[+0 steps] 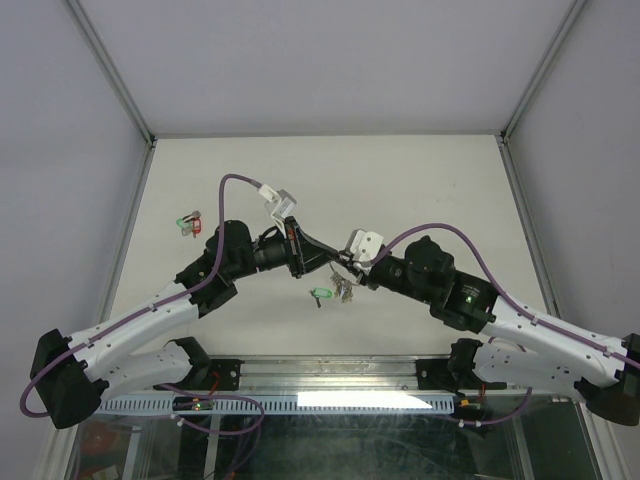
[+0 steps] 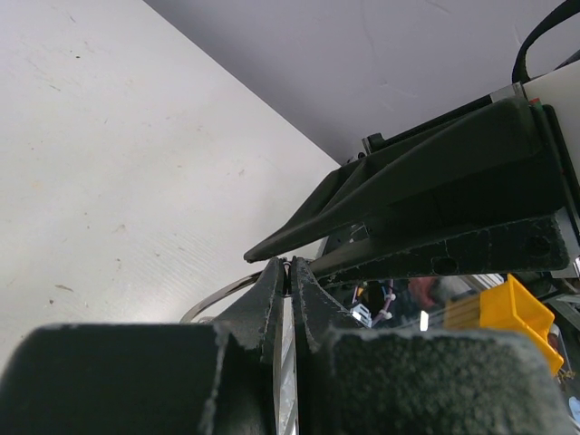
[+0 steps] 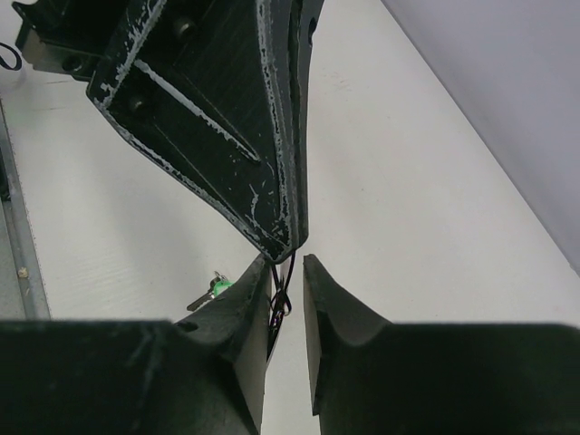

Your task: Put the keys on the keyring

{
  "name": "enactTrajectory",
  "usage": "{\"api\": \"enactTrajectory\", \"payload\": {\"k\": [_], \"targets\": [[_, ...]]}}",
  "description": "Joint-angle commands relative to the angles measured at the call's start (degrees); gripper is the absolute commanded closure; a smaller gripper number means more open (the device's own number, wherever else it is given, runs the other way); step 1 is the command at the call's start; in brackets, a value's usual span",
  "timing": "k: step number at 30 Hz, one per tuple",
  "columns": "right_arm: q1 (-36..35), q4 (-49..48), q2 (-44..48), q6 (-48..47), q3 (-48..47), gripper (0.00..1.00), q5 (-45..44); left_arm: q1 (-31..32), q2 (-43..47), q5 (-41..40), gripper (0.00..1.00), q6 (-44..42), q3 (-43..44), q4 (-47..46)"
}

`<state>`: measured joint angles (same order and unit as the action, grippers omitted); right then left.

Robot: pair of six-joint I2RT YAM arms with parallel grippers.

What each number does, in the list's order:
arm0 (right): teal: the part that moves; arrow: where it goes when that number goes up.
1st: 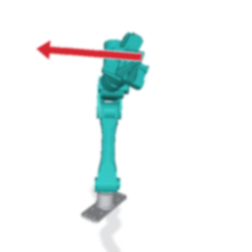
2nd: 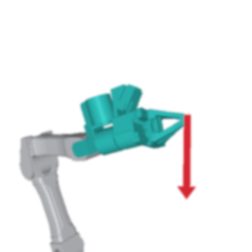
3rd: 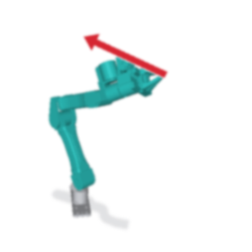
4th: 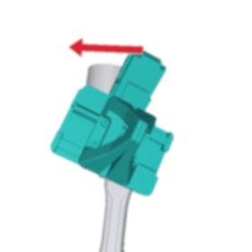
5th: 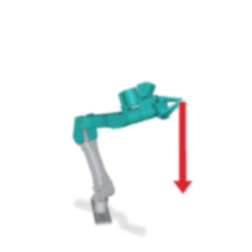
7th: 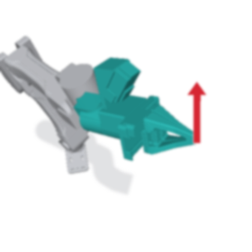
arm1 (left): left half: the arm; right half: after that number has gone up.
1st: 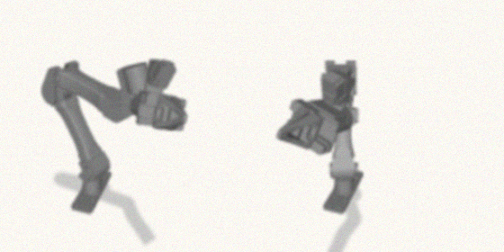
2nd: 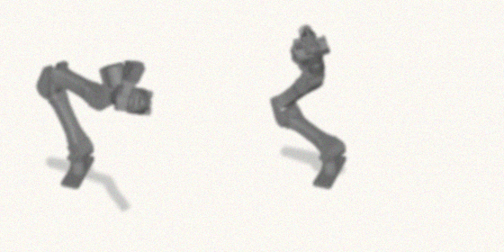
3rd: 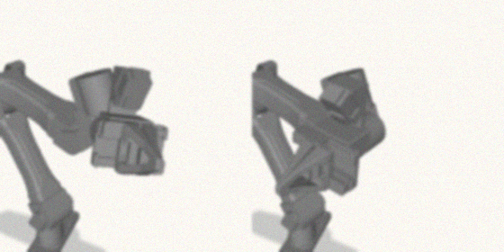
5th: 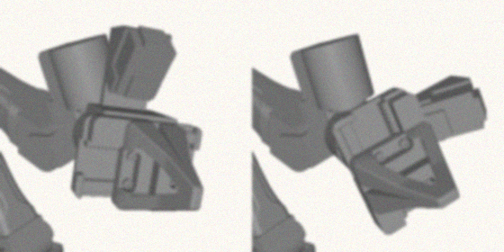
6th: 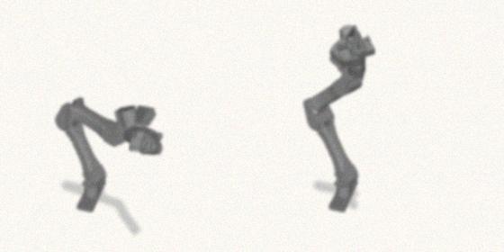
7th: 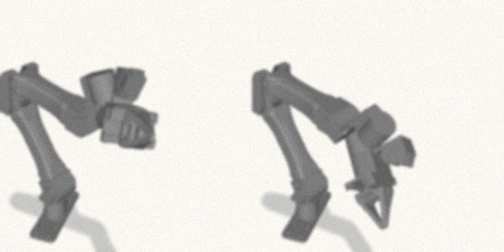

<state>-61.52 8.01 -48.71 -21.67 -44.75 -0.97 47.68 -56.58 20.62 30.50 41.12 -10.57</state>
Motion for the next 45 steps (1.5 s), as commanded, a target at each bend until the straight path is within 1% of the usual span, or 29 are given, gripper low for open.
{"api": "enactTrajectory", "payload": {"k": [1, 4, 9, 12, 15, 21, 29, 32, 34, 36, 38, 45], "targets": [[0.17, -1.84, 1.23, -0.85, -0.53, 0.79, -1.44, 0.53, 1.38, -0.71, 1.0, -0.26, 3.17, -2.34], [0.15, -1.86, 1.15, -0.99, -0.52, 0.81, -1.44, 0.53, 1.29, -0.8, 1.0, -0.2, 3.3, -2.31], [0.17, -1.36, 1.03, -1.09, -0.4, 0.76, -1.27, 0.56, 1.46, -1.02, 1.0, -0.27, 3.19, -2.25], [0.17, -1.39, 1.03, -1.09, -0.26, 0.77, -1.3, 0.55, 1.47, -1.02, 1.0, -0.28, 3.17, -2.18], [0.15, -1.63, 1.03, -1.09, -0.31, 0.82, -1.39, 0.58, 1.36, -0.93, 1.0, -0.23, 3.17, -2.18], [0.17, -2.21, 0.31, -1.0, -0.6, 1.0, -1.14, 0.56, 1.46, -0.89, 1.0, -0.18, 3.09, -2.12], [0.1, -0.87, 1.12, -1.7, -0.89, 1.0, -0.85, 0.49, 1.96, -1.33, 1.0, -0.18, 3.39, -1.5], [0.08, -0.88, 1.68, -2.15, -1.12, 1.0, -0.99, 0.48, 1.77, -0.51, 0.93, -0.33, 3.86, -1.53], [0.08, -0.66, 1.82, -2.74, -1.25, 1.0, -1.28, 0.52, 2.03, -0.49, 0.83, -0.57, 4.21, -1.35], [0.01, -0.29, 2.02, -3.49, -1.23, 1.0, -1.69, 0.54, 2.61, -0.81, 0.75, -0.93, 4.67, -1.01], [-0.19, 0.21, 2.2, -4.65, -1.19, 1.0, -1.88, 0.52, 3.01, -1.22, 0.73, -1.61, 5.39, -0.16], [-2.01, 0.61, 4.11, -8.55, -0.3, 1.0, -3.88, 0.5, 4.83, -3.97, 0.72, -5.2, 6.25, 4.58]]}}
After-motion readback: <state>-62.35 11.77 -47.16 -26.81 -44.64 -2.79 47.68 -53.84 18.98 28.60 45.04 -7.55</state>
